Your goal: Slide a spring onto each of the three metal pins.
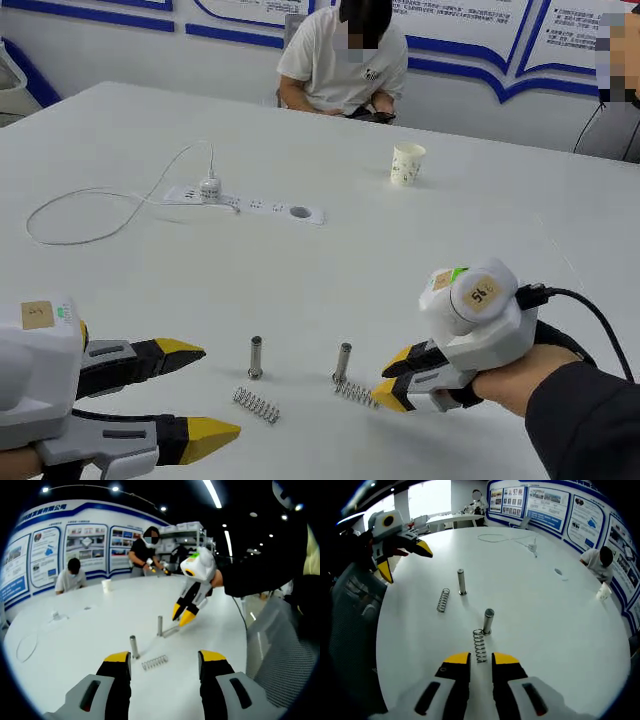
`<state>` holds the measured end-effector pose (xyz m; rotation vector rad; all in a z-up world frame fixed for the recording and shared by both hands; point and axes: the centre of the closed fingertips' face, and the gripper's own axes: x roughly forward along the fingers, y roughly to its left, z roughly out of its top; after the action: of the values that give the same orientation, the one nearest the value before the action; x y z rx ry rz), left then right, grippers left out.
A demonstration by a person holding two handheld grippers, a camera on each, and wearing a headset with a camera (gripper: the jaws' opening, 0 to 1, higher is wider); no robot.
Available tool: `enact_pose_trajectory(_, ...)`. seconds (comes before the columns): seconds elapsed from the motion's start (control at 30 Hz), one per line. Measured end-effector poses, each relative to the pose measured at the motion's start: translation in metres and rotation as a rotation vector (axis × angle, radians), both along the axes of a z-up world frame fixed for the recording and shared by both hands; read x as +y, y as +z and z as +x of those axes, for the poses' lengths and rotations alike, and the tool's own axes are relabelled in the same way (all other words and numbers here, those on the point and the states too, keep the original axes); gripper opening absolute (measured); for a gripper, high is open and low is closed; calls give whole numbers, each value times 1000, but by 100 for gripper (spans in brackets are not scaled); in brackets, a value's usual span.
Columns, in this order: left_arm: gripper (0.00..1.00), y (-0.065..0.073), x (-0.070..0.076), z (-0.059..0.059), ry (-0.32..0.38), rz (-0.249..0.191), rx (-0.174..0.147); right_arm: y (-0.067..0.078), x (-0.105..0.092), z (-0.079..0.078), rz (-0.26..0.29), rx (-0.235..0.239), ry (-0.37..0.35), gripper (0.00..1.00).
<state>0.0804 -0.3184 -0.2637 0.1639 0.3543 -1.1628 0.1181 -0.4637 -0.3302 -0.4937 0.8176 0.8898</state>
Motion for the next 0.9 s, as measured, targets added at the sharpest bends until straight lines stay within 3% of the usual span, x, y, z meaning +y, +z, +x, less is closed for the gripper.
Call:
enact_pose_trajectory(0.4, 54, 0, 1, 0, 2, 3, 5, -19, -2, 0, -40, 34, 37, 15)
enact_pose_trajectory(0.9, 53, -1, -1, -4, -8, 11, 8, -18, -2, -4, -39, 29, 40, 12)
